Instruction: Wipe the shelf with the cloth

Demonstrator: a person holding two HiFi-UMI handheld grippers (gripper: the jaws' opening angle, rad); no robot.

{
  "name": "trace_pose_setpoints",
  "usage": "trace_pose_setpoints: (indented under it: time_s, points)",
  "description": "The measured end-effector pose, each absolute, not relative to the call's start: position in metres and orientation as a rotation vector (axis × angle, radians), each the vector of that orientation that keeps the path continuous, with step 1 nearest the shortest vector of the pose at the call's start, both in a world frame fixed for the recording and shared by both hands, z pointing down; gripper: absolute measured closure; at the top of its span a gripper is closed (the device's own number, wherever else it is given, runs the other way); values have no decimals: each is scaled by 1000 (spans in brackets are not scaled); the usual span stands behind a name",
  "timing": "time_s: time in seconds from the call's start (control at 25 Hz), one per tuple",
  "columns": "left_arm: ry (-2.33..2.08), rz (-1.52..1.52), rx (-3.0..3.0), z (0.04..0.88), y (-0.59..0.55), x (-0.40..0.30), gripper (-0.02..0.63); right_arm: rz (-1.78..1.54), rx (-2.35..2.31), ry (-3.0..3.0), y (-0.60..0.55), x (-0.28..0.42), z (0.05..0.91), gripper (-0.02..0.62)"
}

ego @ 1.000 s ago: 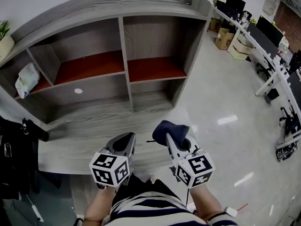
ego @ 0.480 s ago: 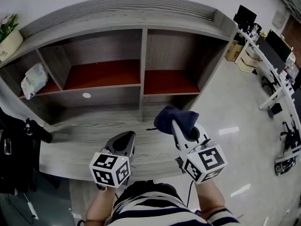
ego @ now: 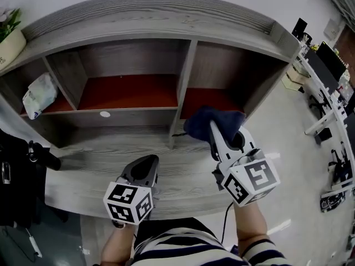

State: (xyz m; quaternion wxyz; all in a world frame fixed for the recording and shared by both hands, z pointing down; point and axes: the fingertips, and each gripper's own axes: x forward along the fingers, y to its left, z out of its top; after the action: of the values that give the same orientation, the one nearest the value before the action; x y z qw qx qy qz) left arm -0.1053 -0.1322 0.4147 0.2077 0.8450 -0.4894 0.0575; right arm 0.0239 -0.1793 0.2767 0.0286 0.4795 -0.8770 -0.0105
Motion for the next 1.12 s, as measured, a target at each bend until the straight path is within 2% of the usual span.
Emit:
trace_pose_setpoints:
  time_s: [0.56,1.12]
  points:
    - [-1492,102,2322,389,-147,-96,589,-327,1343,-2986,-195,1,156,551]
    - [-1602,75,2279,377,-143,-94,589,-620,1305,-3013,-209,-28,120,551]
